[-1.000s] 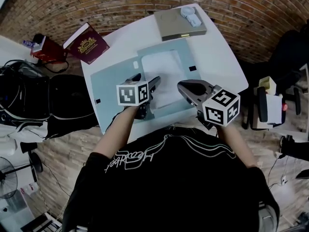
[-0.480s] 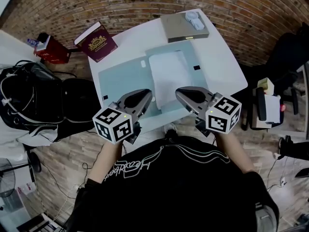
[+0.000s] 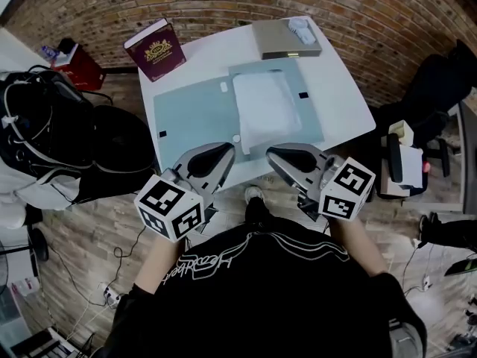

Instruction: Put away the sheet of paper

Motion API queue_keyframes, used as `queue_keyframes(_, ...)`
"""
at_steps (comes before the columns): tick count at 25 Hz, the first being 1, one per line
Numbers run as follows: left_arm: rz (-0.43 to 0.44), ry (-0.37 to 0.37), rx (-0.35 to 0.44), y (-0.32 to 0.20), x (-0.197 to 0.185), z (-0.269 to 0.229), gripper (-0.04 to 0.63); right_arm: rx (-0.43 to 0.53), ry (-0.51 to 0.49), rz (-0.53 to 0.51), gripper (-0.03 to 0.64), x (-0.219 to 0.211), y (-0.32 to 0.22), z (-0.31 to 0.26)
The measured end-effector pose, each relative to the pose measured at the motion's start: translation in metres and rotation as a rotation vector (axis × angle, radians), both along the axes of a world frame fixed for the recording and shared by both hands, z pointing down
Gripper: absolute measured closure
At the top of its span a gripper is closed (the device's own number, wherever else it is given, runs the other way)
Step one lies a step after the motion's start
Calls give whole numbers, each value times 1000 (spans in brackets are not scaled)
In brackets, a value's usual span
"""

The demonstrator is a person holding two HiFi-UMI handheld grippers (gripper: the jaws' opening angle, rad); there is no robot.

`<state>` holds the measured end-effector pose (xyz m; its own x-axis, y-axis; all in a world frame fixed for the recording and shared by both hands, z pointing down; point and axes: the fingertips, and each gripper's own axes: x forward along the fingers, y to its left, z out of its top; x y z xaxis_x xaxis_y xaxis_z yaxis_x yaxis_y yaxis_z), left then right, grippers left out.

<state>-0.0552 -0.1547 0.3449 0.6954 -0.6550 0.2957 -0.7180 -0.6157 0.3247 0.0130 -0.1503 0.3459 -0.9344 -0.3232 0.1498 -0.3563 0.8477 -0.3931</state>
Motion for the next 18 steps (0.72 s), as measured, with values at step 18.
queue_keyframes(18,56,-38,-3,18,28,-3,554,35,7,46,617,18,9,-10)
